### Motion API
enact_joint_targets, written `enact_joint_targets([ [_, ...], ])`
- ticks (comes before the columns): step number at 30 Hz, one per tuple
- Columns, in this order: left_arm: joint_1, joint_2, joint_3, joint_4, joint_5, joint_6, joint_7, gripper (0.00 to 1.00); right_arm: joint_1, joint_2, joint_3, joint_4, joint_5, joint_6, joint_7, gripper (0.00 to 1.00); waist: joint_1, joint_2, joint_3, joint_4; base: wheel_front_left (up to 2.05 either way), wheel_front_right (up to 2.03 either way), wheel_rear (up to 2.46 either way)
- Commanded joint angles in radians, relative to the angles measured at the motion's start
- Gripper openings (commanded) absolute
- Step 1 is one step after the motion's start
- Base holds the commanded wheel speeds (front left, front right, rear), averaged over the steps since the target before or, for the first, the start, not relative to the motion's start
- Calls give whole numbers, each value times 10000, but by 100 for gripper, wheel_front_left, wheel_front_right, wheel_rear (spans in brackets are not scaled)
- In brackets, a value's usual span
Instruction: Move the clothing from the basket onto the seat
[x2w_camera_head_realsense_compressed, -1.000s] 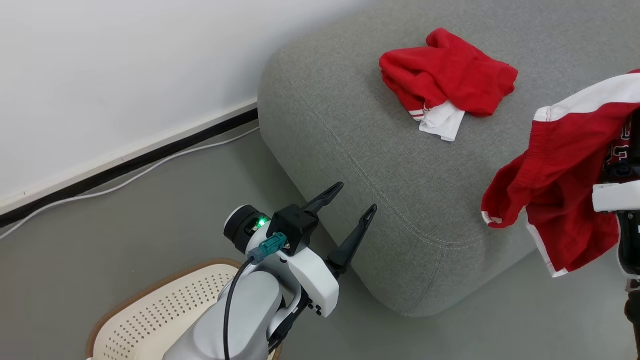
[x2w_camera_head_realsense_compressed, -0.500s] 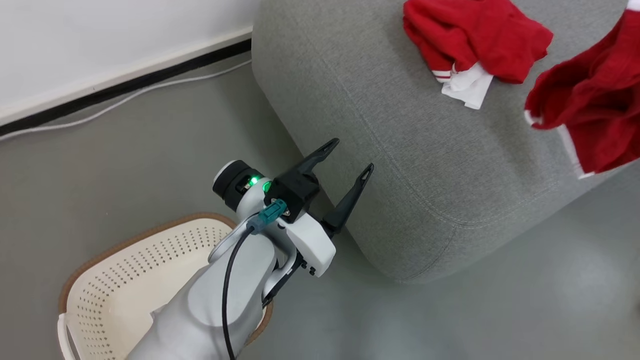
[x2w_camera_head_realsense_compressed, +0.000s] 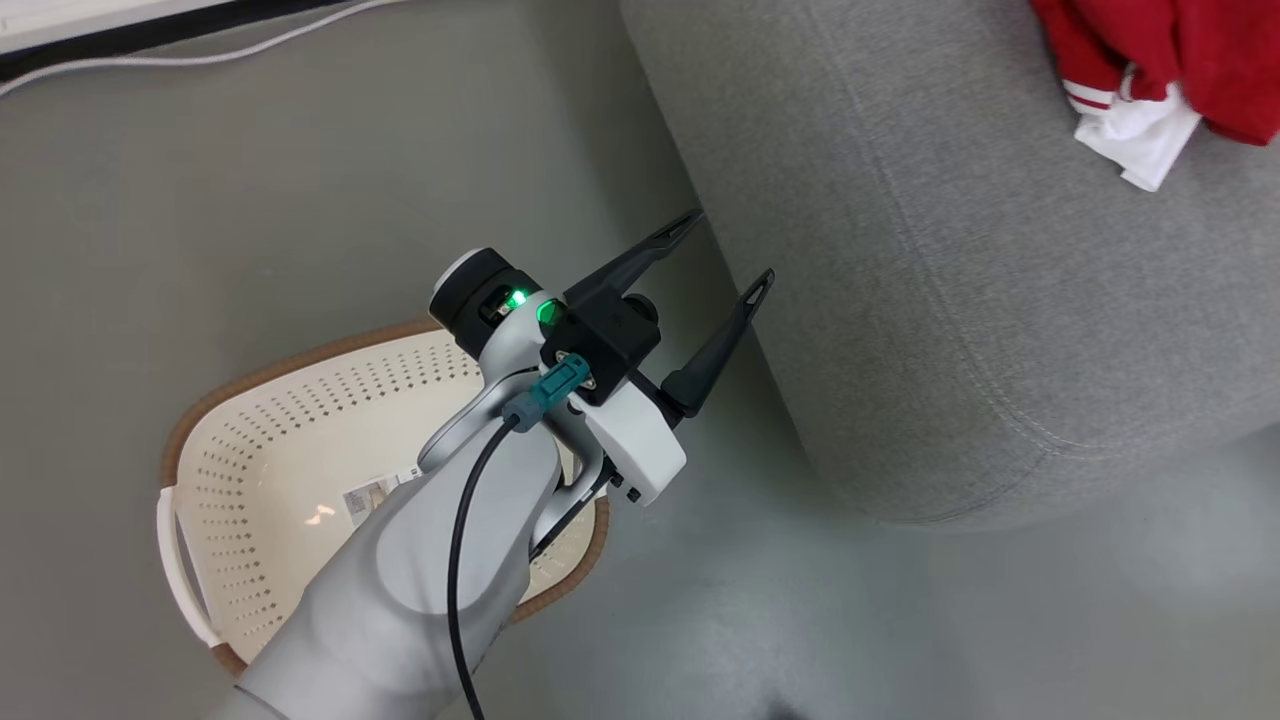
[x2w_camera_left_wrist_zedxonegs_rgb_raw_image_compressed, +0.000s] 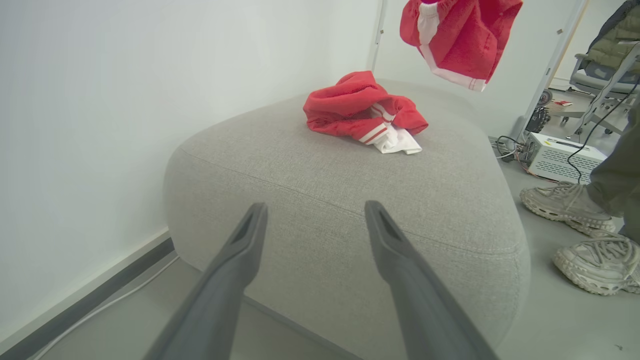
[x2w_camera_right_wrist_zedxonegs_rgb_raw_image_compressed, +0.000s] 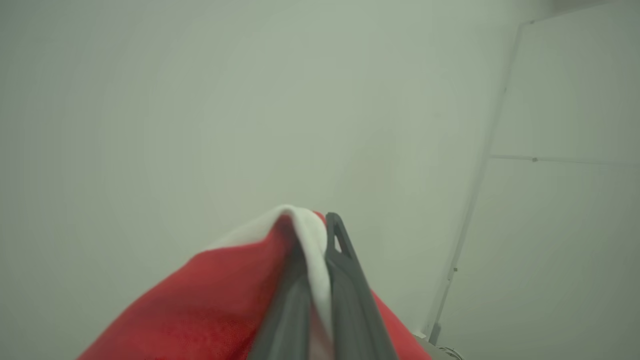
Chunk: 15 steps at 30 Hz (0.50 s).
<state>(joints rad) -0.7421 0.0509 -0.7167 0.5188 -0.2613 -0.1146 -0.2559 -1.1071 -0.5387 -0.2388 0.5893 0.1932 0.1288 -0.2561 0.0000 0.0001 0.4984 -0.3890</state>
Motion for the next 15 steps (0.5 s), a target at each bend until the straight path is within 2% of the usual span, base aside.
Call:
enact_joint_targets([
  [1,-273,-7,164,-320,-7,-59,-59,100,-322,-410,-167,34,-179,19,-57,0,0,-1,343,416,0,0,0],
  [8,-126,-7,-34,-347,-92,-60,-59,100,-1828,-637,-1626,1238,-1446,19,-57,0,0,-1,750,1254,0,0,0],
  [11,-37,-7,-36,-388,-142,-21,-59,100,-2209,-521,-2457,1637,-2125,19,-57,0,0,-1,914,1560,0,0,0],
  [15,34,-7,-47,-392,-195,1,-59,100,-2339,-257,-2872,2158,-2641,19,-57,0,0,-1,1077,1782,0,0,0],
])
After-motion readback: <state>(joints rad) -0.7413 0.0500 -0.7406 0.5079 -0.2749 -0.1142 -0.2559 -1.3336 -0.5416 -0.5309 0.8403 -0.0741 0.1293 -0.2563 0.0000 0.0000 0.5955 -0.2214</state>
